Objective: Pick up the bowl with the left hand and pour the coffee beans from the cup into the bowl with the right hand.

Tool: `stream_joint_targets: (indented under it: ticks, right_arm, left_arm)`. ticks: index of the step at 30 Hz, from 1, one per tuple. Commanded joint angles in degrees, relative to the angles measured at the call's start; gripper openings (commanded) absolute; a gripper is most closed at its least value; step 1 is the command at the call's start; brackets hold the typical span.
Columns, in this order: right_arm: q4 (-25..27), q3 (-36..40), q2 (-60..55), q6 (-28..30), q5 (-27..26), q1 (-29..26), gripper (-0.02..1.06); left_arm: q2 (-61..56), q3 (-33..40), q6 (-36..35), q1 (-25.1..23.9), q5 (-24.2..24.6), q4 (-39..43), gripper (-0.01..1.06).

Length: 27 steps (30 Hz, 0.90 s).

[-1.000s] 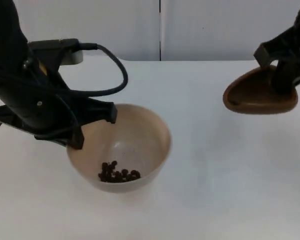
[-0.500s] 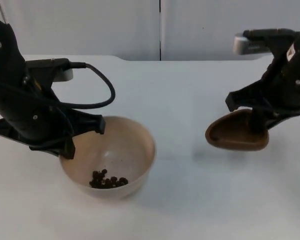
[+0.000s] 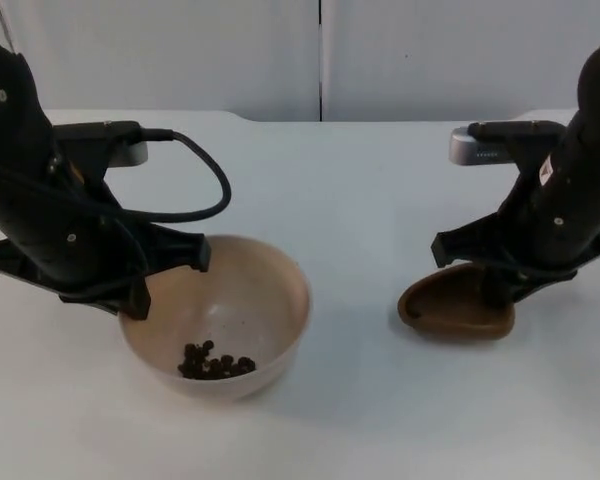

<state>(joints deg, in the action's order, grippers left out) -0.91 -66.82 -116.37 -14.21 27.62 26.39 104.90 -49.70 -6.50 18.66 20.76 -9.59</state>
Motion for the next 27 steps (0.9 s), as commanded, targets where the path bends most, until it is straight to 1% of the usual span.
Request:
stream_joint_targets:
  ticks: [1, 15, 22, 27]
  right_arm:
    - [0.18, 0.04, -0.24, -0.35, -1.02, 0.10, 0.00]
    - [0.05, 0.04, -0.40, -0.35, -1.52, 0.10, 0.00]
    - [0.05, 0.04, -0.40, -0.35, -1.65, 0.10, 0.00]
    - [-0.06, 0.04, -0.40, -0.35, -1.53, 0.10, 0.00]
  left_arm:
    - [-0.03, -0.30, 0.07, -0.12, -0.67, -0.45, 0.00]
    - [-0.03, -0.30, 0.19, -0.12, -1.95, -0.25, 0.00]
    - [-0.03, -0.30, 0.19, -0.12, -2.63, 2.74, 0.00]
    - [-0.03, -0.30, 0.19, -0.12, -2.63, 3.02, 0.00]
